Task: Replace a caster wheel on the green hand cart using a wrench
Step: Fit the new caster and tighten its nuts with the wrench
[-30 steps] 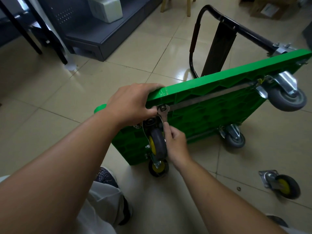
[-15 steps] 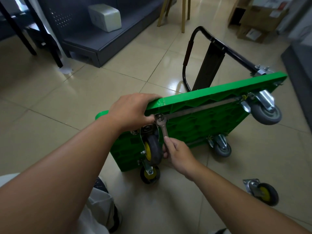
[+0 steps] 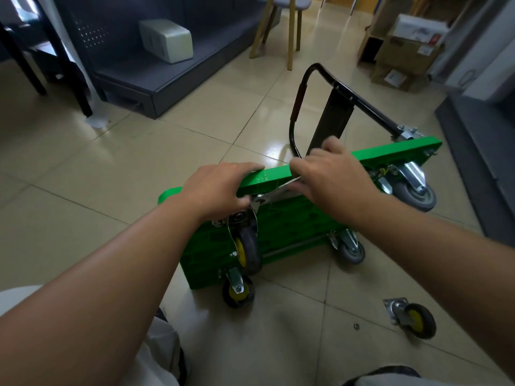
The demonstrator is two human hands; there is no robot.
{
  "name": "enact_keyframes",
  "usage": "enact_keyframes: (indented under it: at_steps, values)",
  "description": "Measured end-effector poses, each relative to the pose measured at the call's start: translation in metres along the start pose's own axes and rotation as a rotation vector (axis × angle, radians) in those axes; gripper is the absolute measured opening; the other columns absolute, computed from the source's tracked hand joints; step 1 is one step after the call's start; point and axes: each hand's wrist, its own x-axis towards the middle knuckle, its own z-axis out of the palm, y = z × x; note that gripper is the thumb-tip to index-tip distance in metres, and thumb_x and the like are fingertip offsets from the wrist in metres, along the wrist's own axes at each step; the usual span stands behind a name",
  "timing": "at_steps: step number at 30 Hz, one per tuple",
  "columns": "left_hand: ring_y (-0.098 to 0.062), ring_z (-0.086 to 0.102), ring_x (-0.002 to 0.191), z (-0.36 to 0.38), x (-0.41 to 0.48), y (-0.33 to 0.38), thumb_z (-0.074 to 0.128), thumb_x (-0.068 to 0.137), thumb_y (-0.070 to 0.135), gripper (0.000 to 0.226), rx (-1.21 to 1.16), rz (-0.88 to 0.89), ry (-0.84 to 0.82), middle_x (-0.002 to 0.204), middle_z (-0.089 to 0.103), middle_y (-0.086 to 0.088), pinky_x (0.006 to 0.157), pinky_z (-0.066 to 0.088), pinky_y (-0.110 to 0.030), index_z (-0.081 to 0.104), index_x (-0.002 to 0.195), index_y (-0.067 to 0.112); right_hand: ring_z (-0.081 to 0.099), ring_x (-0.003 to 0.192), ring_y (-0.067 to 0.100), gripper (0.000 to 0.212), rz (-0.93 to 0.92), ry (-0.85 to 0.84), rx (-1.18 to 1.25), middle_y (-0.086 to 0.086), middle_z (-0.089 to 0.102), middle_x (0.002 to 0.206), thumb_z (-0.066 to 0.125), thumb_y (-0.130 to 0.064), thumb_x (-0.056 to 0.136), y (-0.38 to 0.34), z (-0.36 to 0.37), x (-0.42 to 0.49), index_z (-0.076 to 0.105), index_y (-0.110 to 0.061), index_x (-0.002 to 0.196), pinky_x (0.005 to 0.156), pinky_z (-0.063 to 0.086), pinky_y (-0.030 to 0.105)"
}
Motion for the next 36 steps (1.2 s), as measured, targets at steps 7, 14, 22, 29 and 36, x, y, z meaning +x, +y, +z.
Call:
enact_keyframes:
  at_steps: [7,14,22,29,36]
  values:
    - [-0.022,0.060,0.116,0.001,0.002,-0.002,0.067,0.087,0.037,0.068,-0.008,-0.020,-0.004,0.134,0.063,0.009,0.079,0.038,-0.030,0.041,0.149,0.045,0.063,0.082,0.026,0.031,-0.197,-0.013,-0.217,0.002,0.070,0.089,0.055,-0.047,0.097,0.000,-0.018,0.028,0.060,-0.016,0.099,0.096,0.036,0.041]
    - [-0.023,0.060,0.114,0.002,0.002,-0.001,0.066,0.086,0.038,0.068,0.015,-0.007,0.001,0.133,0.063,0.008,0.078,0.039,-0.032,0.040,0.149,0.044,0.059,0.076,0.026,0.031,-0.136,0.032,-0.204,0.003,0.069,0.080,0.066,-0.046,0.091,-0.002,-0.016,0.027,0.061,-0.015,0.090,0.090,0.037,0.041]
    - [-0.022,0.062,0.108,0.002,0.002,-0.002,0.066,0.084,0.041,0.069,0.015,0.003,-0.013,0.128,0.065,0.010,0.075,0.043,-0.033,0.040,0.148,0.046,0.059,0.080,0.026,0.028,-0.138,-0.017,-0.215,0.003,0.068,0.083,0.059,-0.044,0.095,-0.004,-0.014,0.031,0.060,-0.017,0.094,0.090,0.034,0.040]
    - [-0.023,0.061,0.114,0.002,-0.001,-0.001,0.065,0.085,0.039,0.070,0.024,0.005,-0.015,0.135,0.063,0.011,0.082,0.048,-0.036,0.038,0.149,0.045,0.061,0.071,0.026,0.049,0.045,0.047,-0.121,0.003,0.069,0.077,0.035,-0.052,0.102,0.009,0.051,-0.008,0.064,-0.017,0.084,0.082,0.038,0.039]
    - [-0.024,0.061,0.116,0.004,0.000,-0.002,0.067,0.086,0.041,0.070,0.022,0.000,-0.003,0.136,0.062,0.011,0.084,0.049,-0.038,0.038,0.149,0.045,0.057,0.061,0.022,0.047,0.352,0.116,0.162,0.000,0.065,0.068,0.033,-0.050,0.104,-0.029,0.105,-0.036,0.061,-0.022,0.079,0.077,0.038,0.039]
